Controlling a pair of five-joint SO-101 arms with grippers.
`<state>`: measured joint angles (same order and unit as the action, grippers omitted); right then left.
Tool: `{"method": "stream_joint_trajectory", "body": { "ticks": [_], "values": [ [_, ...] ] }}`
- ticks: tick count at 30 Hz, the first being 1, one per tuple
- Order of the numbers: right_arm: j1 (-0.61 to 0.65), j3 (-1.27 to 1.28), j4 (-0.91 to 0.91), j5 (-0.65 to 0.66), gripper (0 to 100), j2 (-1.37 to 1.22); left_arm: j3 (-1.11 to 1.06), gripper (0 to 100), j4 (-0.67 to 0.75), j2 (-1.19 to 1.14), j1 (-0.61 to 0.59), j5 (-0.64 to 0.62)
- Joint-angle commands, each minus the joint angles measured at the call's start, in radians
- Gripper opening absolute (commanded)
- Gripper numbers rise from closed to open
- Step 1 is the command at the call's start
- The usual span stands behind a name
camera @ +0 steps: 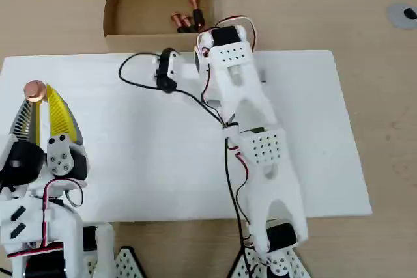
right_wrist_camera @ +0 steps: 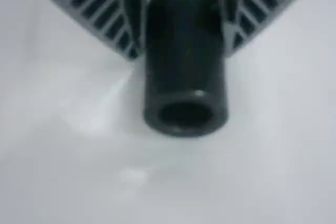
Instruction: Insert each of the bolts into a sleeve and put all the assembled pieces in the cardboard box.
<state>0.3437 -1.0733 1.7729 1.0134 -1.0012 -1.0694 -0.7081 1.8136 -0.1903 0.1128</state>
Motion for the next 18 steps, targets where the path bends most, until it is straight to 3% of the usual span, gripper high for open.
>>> {"method": "stream_joint_trajectory", "body": {
  "ticks": [1,18],
  "values": [
    [-0.005,-0.15,0.011,-0.052,2.4,0.016,0.012,0,0.023,0.007,-0.015,0.006],
    [-0.054,-0.461,0.015,-0.212,2.3,0.021,0.014,0,0.023,0.007,-0.017,0.006]
  ]
}}
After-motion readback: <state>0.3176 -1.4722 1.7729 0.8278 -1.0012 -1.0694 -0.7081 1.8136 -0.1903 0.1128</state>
